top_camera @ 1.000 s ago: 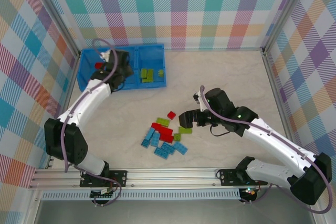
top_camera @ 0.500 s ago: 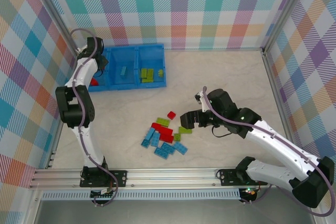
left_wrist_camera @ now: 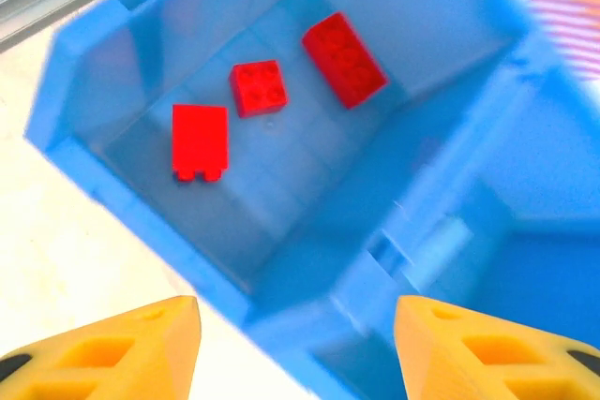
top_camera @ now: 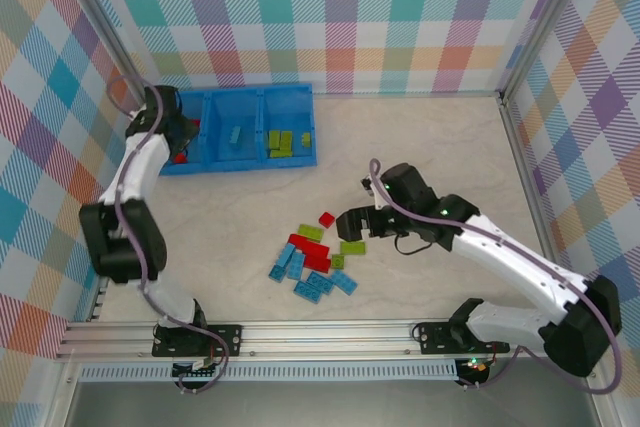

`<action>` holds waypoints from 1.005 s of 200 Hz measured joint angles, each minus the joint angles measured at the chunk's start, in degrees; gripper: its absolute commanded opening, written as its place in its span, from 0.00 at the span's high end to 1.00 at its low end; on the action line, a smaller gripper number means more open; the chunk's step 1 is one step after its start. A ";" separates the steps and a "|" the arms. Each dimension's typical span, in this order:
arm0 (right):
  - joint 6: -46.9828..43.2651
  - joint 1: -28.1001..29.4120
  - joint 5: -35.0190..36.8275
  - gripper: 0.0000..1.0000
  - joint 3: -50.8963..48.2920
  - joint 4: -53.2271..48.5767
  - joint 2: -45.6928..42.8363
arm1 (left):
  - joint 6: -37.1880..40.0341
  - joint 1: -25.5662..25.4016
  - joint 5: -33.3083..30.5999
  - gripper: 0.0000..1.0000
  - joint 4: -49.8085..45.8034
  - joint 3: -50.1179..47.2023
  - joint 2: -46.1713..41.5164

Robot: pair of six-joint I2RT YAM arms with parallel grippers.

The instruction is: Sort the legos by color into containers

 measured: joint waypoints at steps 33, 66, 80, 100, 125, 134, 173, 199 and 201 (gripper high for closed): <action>0.07 3.41 0.00 0.03 3.43 1.60 7.93 | 5.46 -8.46 1.20 0.45 1.70 -4.57 -21.16; -0.07 8.28 2.51 0.02 3.76 2.14 13.25 | 20.83 -22.45 6.99 0.42 0.81 -7.52 -35.17; -0.92 11.13 5.18 0.00 3.76 0.63 14.36 | 28.46 -26.23 10.27 0.36 -1.07 -9.99 -38.84; -1.84 16.17 8.63 0.00 3.69 -2.60 15.47 | 40.46 -29.40 17.18 0.28 -5.38 -15.87 -44.15; -2.19 21.16 10.49 0.00 1.95 -5.51 16.70 | 56.15 -30.25 26.69 0.23 -11.19 -24.81 -52.22; -2.16 22.10 10.82 0.00 1.03 -6.16 17.38 | 60.94 -30.25 29.51 0.21 -12.96 -27.52 -55.06; -1.86 23.30 11.19 0.10 -1.92 -6.51 21.09 | 75.08 -30.29 37.68 0.09 -15.87 -35.01 -62.10; -1.31 23.30 11.26 0.24 -3.34 -4.68 22.62 | 78.05 -30.29 38.01 0.00 -15.63 -37.73 -62.14; -1.36 23.30 11.26 0.26 -3.48 -4.50 22.71 | 78.27 -30.29 38.03 0.00 -15.47 -37.86 -62.18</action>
